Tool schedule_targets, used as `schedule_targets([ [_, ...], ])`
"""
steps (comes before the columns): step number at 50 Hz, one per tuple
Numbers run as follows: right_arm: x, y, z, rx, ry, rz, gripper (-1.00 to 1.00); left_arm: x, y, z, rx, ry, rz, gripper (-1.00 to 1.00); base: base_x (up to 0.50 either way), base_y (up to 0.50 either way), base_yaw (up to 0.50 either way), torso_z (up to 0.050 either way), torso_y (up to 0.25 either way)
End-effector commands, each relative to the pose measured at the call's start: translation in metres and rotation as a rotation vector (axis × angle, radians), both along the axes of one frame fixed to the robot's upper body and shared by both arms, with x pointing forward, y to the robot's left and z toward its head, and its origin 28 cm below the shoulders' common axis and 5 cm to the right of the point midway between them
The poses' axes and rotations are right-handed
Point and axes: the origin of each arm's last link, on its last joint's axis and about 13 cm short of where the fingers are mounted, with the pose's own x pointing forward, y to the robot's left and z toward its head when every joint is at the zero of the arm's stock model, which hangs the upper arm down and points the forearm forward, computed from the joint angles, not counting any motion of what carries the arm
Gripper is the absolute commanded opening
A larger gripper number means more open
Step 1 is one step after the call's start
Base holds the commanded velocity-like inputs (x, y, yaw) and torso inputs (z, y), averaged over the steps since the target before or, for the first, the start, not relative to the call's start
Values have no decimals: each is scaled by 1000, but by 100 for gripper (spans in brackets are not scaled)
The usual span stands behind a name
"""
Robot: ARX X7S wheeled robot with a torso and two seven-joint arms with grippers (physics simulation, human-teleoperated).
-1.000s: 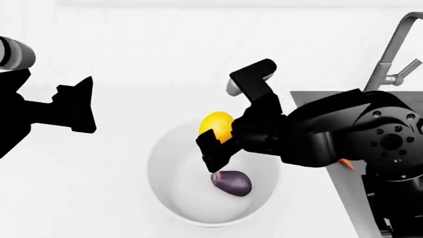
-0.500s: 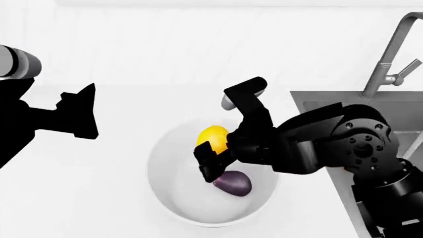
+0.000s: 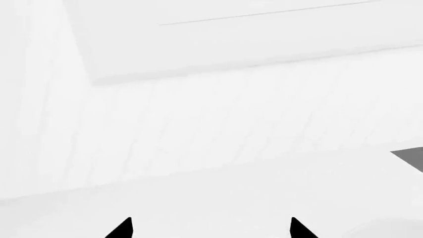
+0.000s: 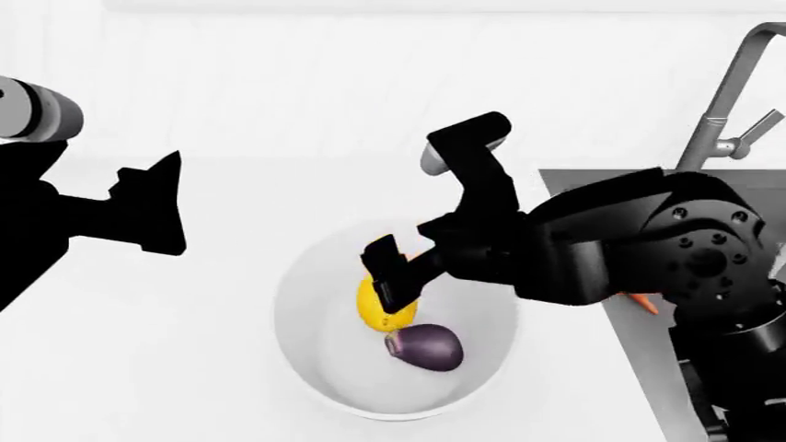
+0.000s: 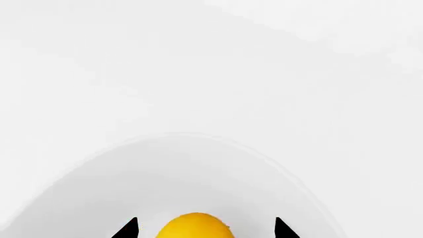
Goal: Pick the eggplants and oranges from the sink and place them in one bowl. Place the carrot in the other bowl. Then turn off the sink faucet.
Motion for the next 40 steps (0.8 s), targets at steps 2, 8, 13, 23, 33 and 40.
schedule_targets([
  [2,-10,-17,54,63,-217,-70,100,4,-8,0,31,-9,-35,100,0,0,0,0,0],
  [8,-33,-45,66,156,-413,-198,100,8,-9,1,29,-1,-49,100,0,0,0,0,0],
  [13,-62,-72,56,257,-588,-319,100,12,-14,1,41,4,-65,100,0,0,0,0,0],
  [23,-80,-84,42,249,-650,-414,100,13,-16,-2,10,-10,-68,100,0,0,0,0,0],
  [33,-84,-83,40,211,-590,-452,100,8,-16,1,19,-14,-71,100,-308,-1,0,0,0],
  [40,-86,-82,30,192,-565,-456,100,7,-19,3,22,-22,-80,100,-499,-27,0,0,0],
])
